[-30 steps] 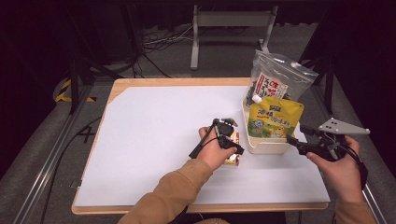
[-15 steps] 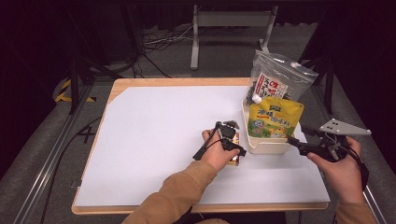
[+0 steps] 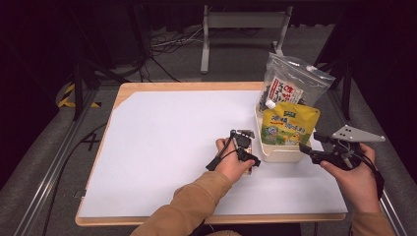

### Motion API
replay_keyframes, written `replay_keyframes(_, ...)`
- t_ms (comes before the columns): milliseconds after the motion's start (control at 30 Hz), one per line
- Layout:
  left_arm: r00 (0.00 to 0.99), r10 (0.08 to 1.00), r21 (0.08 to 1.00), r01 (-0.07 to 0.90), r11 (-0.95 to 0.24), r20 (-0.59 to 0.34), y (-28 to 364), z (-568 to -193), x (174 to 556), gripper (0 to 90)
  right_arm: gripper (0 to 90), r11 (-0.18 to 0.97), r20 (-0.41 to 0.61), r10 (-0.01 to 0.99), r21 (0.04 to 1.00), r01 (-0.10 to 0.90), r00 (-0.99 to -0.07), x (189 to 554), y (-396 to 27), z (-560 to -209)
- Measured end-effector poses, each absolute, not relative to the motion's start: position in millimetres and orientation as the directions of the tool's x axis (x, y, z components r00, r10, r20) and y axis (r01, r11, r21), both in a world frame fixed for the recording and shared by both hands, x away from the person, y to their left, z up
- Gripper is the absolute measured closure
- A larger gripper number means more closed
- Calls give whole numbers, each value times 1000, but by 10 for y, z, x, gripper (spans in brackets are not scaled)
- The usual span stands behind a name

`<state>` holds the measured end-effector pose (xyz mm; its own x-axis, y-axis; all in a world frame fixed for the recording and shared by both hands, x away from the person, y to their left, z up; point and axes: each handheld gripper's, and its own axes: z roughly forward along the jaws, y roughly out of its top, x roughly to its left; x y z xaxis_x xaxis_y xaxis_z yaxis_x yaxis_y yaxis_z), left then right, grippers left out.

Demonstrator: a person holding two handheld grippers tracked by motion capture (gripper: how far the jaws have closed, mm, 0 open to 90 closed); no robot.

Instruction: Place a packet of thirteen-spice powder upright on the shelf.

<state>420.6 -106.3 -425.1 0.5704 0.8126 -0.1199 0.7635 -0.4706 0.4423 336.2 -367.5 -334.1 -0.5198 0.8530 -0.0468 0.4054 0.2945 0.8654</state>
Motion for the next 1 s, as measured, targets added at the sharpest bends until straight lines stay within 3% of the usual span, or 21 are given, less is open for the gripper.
replay_keyframes(233, 550, 827, 432, 778, -456, -119, -1065, -4232, 4187, 175, 321, 297, -50, 849, 870, 395, -527, 3355, -3670, -3338)
replay_keyframes(433, 544, 828, 432, 784, -446, -133, -1003, -4209, 4187, 283, 320, 298, -52, 849, 869, 395, -526, 3359, -3669, -3345)
replay_keyframes(1000, 548, 814, 431, 793, -431, -195, -681, -4150, 4155, 325, 358, 310, -60, 843, 866, 391, -535, 3385, -3669, -3330)
